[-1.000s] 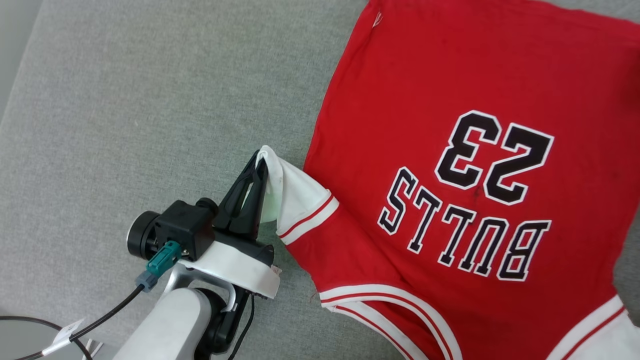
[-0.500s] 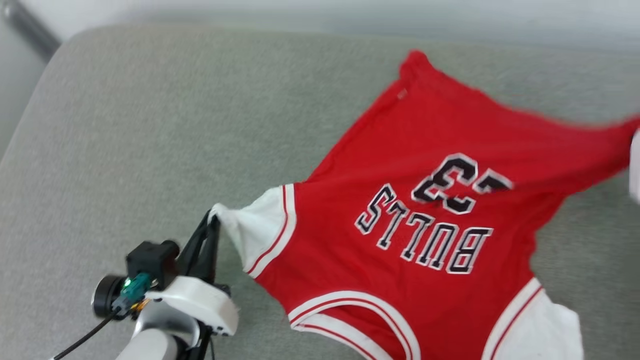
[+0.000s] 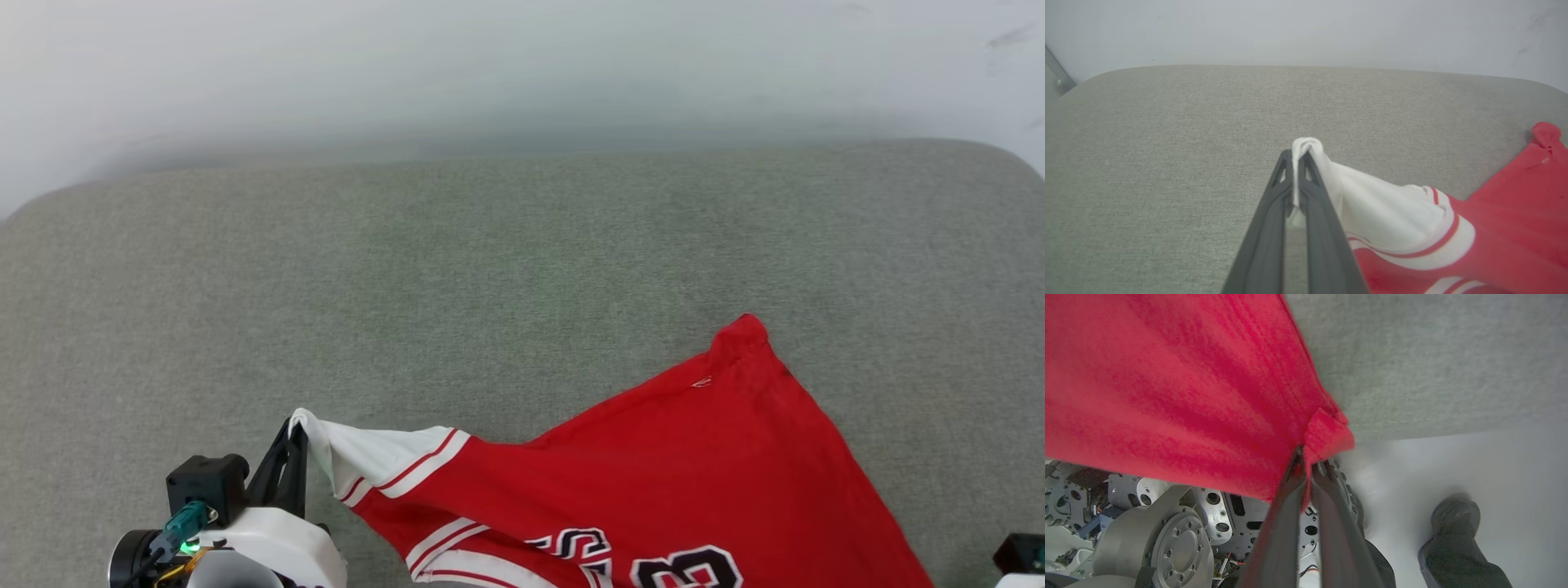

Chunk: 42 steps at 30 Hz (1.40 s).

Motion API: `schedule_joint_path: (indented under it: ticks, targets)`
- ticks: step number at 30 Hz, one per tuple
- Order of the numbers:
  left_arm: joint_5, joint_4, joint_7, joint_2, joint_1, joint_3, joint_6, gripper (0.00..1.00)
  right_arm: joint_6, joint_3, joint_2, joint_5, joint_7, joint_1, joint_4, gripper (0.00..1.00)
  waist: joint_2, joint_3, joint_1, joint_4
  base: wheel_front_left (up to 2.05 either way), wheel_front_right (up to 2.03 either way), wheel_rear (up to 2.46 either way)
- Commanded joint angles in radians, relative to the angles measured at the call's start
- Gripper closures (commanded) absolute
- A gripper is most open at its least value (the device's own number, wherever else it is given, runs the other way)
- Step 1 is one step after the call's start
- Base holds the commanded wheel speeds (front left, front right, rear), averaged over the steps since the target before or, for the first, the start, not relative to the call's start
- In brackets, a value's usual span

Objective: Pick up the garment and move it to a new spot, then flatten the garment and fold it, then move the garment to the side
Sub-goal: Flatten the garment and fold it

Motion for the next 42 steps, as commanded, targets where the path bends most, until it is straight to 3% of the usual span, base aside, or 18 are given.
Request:
schedule_joint_path:
  ticks: [1, 2, 7, 13, 19, 23, 31, 42]
  targets:
    - [-0.005, 0.001, 0.0, 0.002, 0.009, 0.004, 0.005, 1.0, -0.001, -0.004, 0.005, -0.001, -0.003, -0.003, -0.017, 0.22, 0.0, -0.008, 0.0003, -0.009, 0.0, 0.0, 0.0]
    - [-0.007, 0.001, 0.002, 0.001, 0.012, 0.003, 0.006, 1.0, -0.001, -0.013, 0.019, -0.007, -0.02, 0.011, -0.046, 0.0, 0.0, -0.01, 0.0003, -0.013, 0.0, 0.0, 0.0]
    - [-0.014, -0.015, 0.015, -0.002, 0.022, -0.006, 0.006, 1.0, -0.001, -0.051, 0.06, -0.048, -0.254, -0.027, -0.122, 0.0, 0.0, -0.015, 0.0003, -0.024, 0.0, 0.0, 0.0]
    - [-0.006, -0.038, 0.03, -0.003, 0.017, -0.021, 0.014, 1.0, -0.001, -0.035, 0.076, -0.045, -0.57, -0.165, -0.046, 0.0, 0.0, 0.0, 0.0003, -0.016, 0.0, 0.0, 0.0]
    - [0.002, -0.07, 0.054, -0.01, -0.036, -0.047, -0.005, 1.0, -0.001, 0.033, 0.064, -0.004, -0.699, -0.32, 0.055, 0.0, 0.0, 0.055, 0.0003, 0.017, 0.0, 0.0, 0.0]
    - [0.015, -0.093, 0.061, -0.015, -0.077, -0.059, -0.011, 1.0, -0.001, 0.098, 0.036, 0.044, -0.625, -0.445, 0.134, 0.0, 0.0, 0.099, 0.0003, 0.046, 0.0, 0.0, 0.0]
    - [0.038, -0.121, 0.054, -0.029, -0.162, -0.078, -0.033, 1.0, -0.001, 0.212, -0.006, 0.077, -0.295, -0.642, 0.203, 0.0, 0.0, 0.206, 0.0003, 0.104, 0.0, 0.0, 0.0]
    - [0.033, -0.073, 0.028, -0.065, -0.224, -0.102, -0.064, 1.0, -0.001, 0.322, -0.027, 0.113, -0.116, -0.704, 0.355, 0.0, 0.0, 0.264, 0.0003, 0.156, 0.0, 0.0, 0.0]
